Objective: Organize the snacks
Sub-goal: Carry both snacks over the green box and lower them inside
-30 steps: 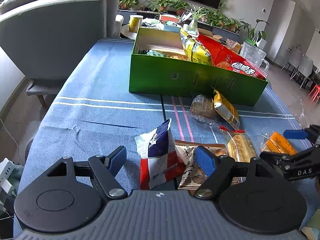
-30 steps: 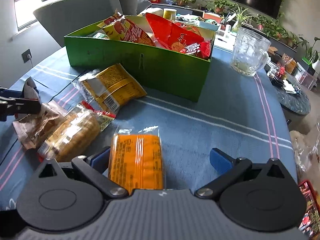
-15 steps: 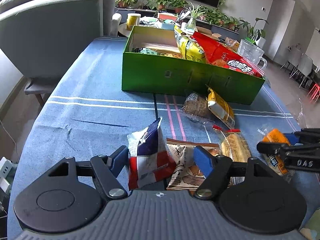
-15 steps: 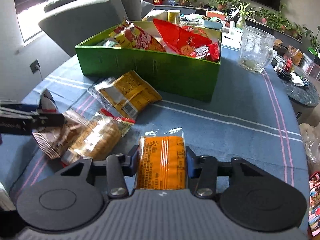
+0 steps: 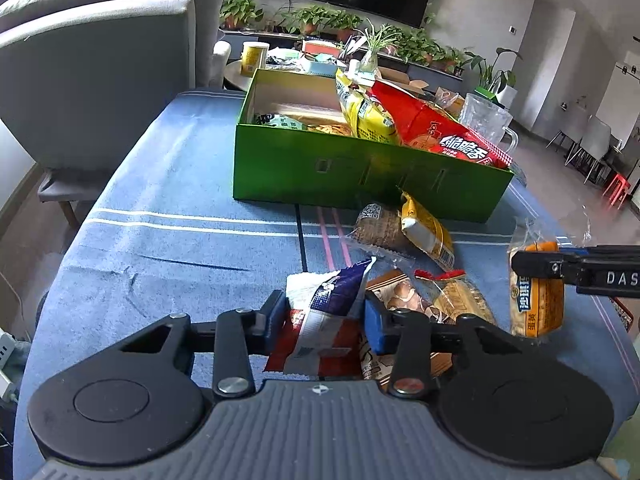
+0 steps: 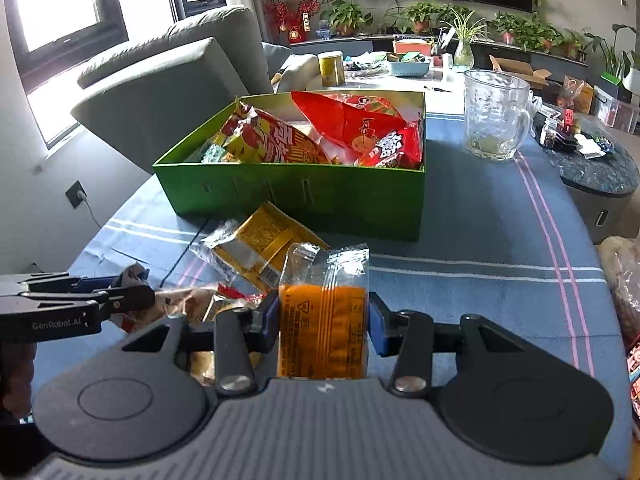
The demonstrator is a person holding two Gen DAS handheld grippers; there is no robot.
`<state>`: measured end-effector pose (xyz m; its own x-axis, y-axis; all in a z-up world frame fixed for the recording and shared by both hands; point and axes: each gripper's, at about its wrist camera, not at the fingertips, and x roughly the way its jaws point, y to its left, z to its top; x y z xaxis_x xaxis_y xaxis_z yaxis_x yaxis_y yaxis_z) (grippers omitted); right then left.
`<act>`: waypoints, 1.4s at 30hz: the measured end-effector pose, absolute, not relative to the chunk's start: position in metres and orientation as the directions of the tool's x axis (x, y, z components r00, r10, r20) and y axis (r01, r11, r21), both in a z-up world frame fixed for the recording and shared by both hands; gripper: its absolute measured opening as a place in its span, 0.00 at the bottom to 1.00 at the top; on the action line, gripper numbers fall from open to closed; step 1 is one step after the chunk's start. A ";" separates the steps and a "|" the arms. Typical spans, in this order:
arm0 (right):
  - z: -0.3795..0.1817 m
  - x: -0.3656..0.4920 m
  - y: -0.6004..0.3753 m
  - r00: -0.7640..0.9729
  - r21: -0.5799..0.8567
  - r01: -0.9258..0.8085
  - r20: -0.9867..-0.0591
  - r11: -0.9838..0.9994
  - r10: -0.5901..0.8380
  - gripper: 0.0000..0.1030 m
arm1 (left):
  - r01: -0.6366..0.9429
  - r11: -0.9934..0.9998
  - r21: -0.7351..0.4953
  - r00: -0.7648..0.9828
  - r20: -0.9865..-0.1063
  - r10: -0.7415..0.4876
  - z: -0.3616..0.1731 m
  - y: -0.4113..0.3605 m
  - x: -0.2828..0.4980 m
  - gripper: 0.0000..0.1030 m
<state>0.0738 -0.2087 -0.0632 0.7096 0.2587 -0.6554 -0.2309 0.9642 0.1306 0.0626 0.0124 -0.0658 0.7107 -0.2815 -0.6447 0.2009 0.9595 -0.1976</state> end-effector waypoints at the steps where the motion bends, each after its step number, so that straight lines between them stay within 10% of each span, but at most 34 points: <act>1: -0.062 0.074 -0.209 0.712 0.135 -0.228 -0.653 0.964 0.260 0.85 | 0.201 0.960 -0.194 0.713 -0.643 -0.279 -0.065 0.013 0.062 0.37; 42: 0.014 0.110 -0.201 0.868 0.185 -0.229 -0.406 0.956 0.286 0.85 | 0.252 0.947 -0.197 0.830 -0.460 -0.317 0.016 0.000 0.101 0.36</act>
